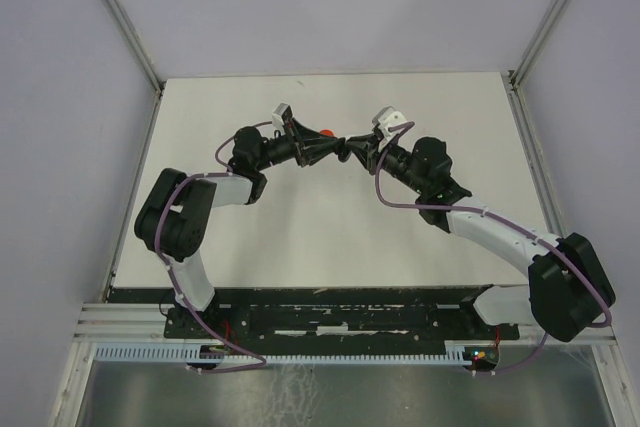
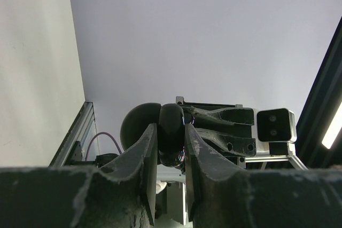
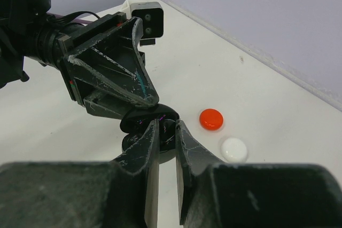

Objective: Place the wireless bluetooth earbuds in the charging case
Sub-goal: Place the earbud in the charging case.

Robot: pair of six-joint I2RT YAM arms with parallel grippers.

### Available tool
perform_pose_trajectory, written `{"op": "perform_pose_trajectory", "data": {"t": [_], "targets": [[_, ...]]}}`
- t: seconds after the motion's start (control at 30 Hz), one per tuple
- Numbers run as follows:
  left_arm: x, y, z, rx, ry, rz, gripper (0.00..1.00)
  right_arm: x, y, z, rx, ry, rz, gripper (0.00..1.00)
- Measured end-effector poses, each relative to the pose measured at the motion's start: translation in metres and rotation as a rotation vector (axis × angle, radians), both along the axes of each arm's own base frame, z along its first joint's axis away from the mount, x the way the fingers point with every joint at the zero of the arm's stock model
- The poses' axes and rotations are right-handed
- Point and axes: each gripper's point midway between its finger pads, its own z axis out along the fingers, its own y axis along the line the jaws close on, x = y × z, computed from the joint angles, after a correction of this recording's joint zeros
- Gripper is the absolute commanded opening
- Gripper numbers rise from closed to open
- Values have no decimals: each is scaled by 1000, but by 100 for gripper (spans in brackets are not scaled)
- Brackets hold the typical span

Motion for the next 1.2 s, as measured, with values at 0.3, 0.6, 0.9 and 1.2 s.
{"op": "perform_pose_trajectory", "data": {"t": [0.3, 0.6, 0.9, 1.2], "targets": [[0, 0, 0, -2, 9, 0, 3, -1, -1, -5, -4, 6, -2, 10], [0, 0, 0, -4, 17, -1, 3, 0, -3, -6, 3, 18, -19, 25], [1, 0, 1, -6, 18, 1, 3, -1, -5, -9, -3, 34, -24, 31], [2, -1, 1, -5, 18, 1, 3, -2, -10, 3, 34, 32, -52, 42]]}}
